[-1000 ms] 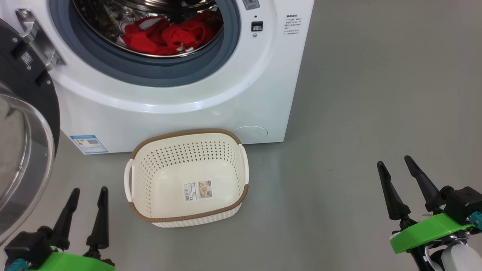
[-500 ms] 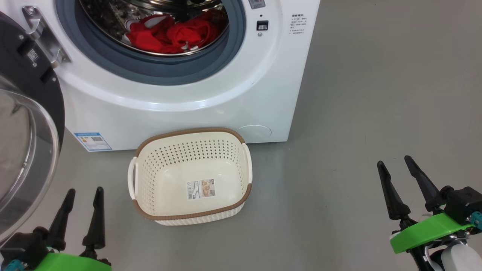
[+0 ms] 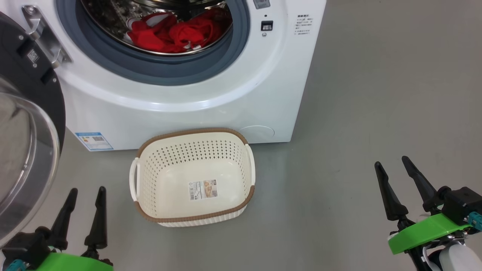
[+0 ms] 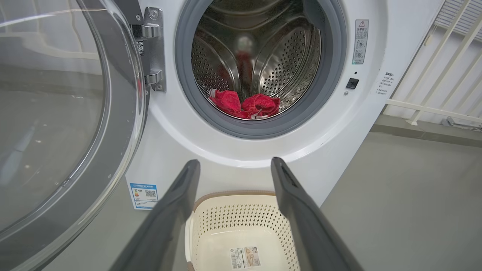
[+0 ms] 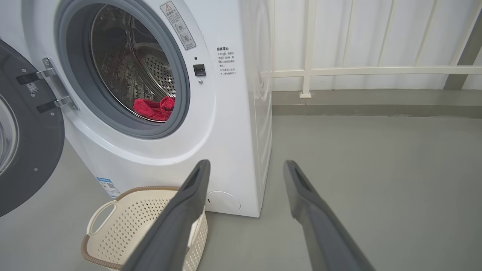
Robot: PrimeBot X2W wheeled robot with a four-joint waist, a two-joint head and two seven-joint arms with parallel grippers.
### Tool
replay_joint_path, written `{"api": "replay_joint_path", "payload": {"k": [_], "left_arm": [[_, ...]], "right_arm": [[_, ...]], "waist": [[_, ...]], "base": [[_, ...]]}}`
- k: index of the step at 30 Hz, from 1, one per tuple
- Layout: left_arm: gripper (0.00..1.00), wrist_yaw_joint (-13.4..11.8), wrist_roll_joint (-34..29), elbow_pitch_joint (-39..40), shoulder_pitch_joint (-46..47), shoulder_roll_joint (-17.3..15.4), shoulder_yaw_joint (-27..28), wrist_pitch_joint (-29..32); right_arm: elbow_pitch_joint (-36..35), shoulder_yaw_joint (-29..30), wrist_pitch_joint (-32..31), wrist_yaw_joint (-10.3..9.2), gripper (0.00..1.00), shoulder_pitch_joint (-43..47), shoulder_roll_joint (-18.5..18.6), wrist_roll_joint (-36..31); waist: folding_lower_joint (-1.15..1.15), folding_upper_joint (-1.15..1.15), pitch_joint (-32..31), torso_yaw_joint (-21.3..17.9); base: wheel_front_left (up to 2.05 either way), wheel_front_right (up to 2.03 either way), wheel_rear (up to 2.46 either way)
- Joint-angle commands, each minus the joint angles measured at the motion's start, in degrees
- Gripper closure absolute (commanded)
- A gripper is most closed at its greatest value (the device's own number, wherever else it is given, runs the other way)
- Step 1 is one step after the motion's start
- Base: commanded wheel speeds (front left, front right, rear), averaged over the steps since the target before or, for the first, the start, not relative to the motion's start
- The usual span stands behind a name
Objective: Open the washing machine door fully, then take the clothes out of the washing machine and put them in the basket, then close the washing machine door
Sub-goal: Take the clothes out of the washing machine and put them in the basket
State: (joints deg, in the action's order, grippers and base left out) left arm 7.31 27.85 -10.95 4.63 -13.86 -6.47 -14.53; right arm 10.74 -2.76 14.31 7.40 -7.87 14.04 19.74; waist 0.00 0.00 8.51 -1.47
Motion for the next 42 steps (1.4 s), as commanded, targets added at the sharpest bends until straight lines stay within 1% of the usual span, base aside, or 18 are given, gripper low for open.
{"api": "replay_joint_path", "payload": {"k": [1, 10, 15, 25, 31, 33, 34, 38, 42], "left_arm": [[0.0, 0.18, 0.14, 1.57, 1.3, -1.7, 1.88, -0.47], [0.0, 0.18, 0.27, 2.01, 2.16, -2.36, 1.78, -0.47], [0.0, 0.18, -0.68, 1.28, 2.58, -2.26, 2.35, -0.47], [0.0, 0.18, -1.85, 0.42, 3.6, -1.14, 2.24, -0.47], [0.0, 0.18, -1.99, -1.84, 6.41, -0.53, -0.1, -0.47], [0.0, 0.18, -2.06, -3.21, 8.84, -0.43, -1.69, -0.47], [0.0, 0.18, -2.17, -5.15, 11.89, -0.15, -2.88, -0.47], [0.0, 0.18, -2.31, -9.62, 19.19, 0.53, -6.13, -0.47], [0.0, 0.18, -2.2, -16.37, 27.78, 1.39, -9.09, 0.68]], "right_arm": [[-1.55, -1.19, 0.69, 0.09, 0.0, -0.19, 0.57, -0.79], [-1.67, -1.25, 0.69, 0.09, 0.0, -0.69, 0.19, -0.96], [-1.61, -1.31, 0.69, 0.09, 0.0, -0.97, -0.13, -1.02], [-1.58, -1.67, 0.69, 0.09, 0.0, -1.56, -0.64, -1.11], [-1.7, -1.85, 0.69, 0.09, 0.0, -2.41, -0.94, -1.24], [-1.75, -1.98, 0.69, 0.09, 0.0, -2.78, -1.25, -1.38], [-1.75, -2.25, 0.69, 0.09, 0.0, -3.33, -1.59, -1.51], [-1.75, -3.09, 0.69, 0.09, 0.0, -4.52, -2.33, -1.77], [-1.74, -4.07, 0.69, 0.09, 0.0, -5.93, -3.11, -1.88]], "waist": [[0.0, 0.0, 0.07, -0.01], [0.0, 0.0, 1.02, -0.05], [0.0, 0.0, 1.41, -0.08], [0.0, 0.0, 2.14, -0.02], [0.0, 0.0, 3.42, 0.04], [0.0, 0.0, 4.14, 0.02], [0.0, 0.0, 4.89, -0.12], [0.0, 0.0, 6.51, -0.79], [0.0, 0.0, 8.41, -1.92]], "base": [[1.22, -1.45, 0.23], [1.46, -1.62, 0.16], [1.08, -1.08, 0.0], [0.2, -0.2, 0.0], [0.0, 0.0, 0.0], [0.0, 0.0, 0.0], [0.0, 0.0, 0.0], [0.0, 0.0, 0.0], [0.0, 0.0, 0.0]]}}
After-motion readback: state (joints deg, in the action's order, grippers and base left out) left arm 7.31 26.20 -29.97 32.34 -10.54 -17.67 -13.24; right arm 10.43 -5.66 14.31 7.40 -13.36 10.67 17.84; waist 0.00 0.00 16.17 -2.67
